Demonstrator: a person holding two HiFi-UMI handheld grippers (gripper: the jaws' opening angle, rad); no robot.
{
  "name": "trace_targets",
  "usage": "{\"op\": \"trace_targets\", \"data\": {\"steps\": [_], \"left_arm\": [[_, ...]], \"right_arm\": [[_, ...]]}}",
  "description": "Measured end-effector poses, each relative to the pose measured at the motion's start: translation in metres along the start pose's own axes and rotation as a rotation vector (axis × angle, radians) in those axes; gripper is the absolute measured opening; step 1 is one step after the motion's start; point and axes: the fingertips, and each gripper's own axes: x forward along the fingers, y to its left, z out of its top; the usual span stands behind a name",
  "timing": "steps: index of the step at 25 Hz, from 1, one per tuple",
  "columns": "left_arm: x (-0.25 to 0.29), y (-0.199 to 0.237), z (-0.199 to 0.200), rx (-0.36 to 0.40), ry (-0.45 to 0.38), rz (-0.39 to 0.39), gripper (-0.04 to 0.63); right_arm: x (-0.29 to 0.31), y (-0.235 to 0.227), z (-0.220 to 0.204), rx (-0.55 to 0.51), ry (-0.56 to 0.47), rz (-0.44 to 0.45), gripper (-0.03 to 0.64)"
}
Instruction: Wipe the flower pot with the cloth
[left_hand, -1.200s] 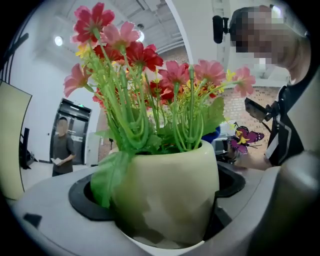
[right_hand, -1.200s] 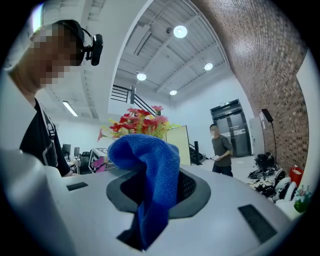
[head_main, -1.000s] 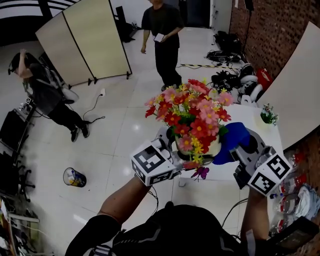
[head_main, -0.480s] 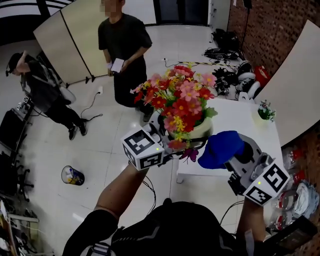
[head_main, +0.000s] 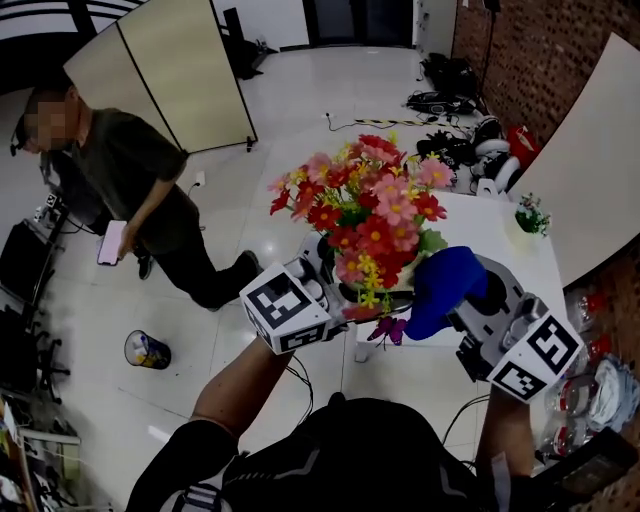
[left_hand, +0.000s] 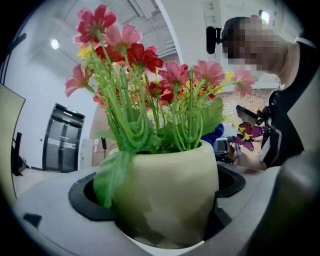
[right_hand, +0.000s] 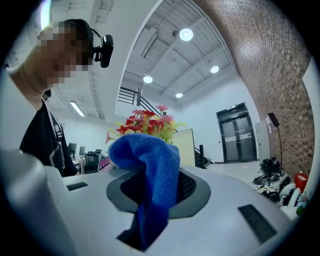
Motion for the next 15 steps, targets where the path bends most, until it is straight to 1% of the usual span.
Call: {"op": "trace_targets", "data": {"steps": [3, 5, 7, 9, 11, 13, 15], "left_arm": [[-0.005, -0.019, 0.0, 0.015, -0.019, -0.036, 0.588], [-0.005, -0.037, -0.003, 0.023, -0.039, -0.085, 0.588], [-0.007, -0.046, -0.005, 0.013, -0.053, -0.136, 0.588], [-0.012, -0.041, -0.003, 0.0, -0.051, -0.156, 0.588], [-0.019, -0.029, 0.001, 0.001, -0.027, -0.158, 0.588], [-0.023, -0.023, 0.008, 0.011, -0.024, -0.171, 0.588], [-0.019, -0.018, 0.013, 0.027, -0.006, -0.166, 0.588]], "right_arm": [[-0.009, -0.012, -0.004, 0.02, -0.011, -0.032, 0.089], [-0.016, -0.017, -0.01, 0.033, -0.016, -0.038, 0.089], [-0.018, -0.021, -0.012, 0.049, -0.021, -0.028, 0.09], [-0.018, -0.019, -0.006, 0.062, -0.029, -0.004, 0.09], [-0.02, -0.01, 0.001, 0.07, -0.028, 0.027, 0.089], [-0.021, 0.002, 0.007, 0.064, -0.04, 0.079, 0.089], [-0.019, 0.012, 0.013, 0.036, -0.056, 0.152, 0.089]]}}
